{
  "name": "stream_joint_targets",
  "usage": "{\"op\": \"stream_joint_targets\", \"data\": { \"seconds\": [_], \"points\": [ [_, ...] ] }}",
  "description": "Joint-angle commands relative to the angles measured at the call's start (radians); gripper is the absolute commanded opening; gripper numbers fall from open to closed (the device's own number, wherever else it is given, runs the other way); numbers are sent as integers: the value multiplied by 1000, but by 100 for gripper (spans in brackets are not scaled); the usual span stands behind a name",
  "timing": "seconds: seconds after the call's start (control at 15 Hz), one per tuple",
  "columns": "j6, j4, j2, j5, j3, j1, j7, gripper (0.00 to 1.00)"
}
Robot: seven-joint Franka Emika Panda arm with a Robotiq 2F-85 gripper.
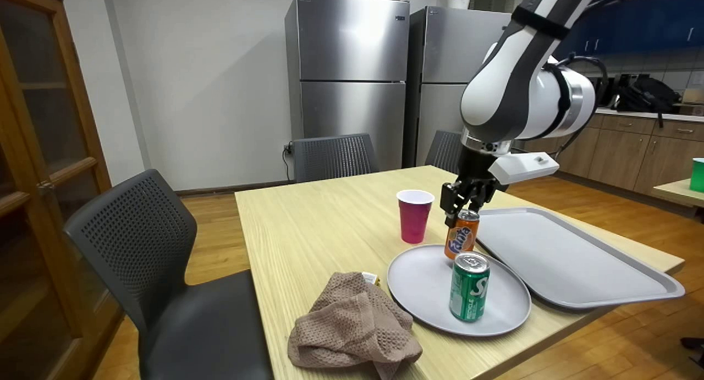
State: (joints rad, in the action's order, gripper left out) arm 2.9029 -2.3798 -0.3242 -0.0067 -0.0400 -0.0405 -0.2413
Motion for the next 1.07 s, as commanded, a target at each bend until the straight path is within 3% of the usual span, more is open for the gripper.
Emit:
{"op": "stream_joint_targets", "data": {
  "seconds": [0.0,0.53,0.6,0.8,1.0],
  "points": [
    [22,-9,6,-39,18,20,46,38],
    [39,-12,-10,-52,19,16,48,38],
    [38,-16,-4,-47,13,10,41,88],
    [28,-25,21,-8,-27,-25,12,100],
    [12,-38,58,42,-79,-71,-25,100]
  ]
}}
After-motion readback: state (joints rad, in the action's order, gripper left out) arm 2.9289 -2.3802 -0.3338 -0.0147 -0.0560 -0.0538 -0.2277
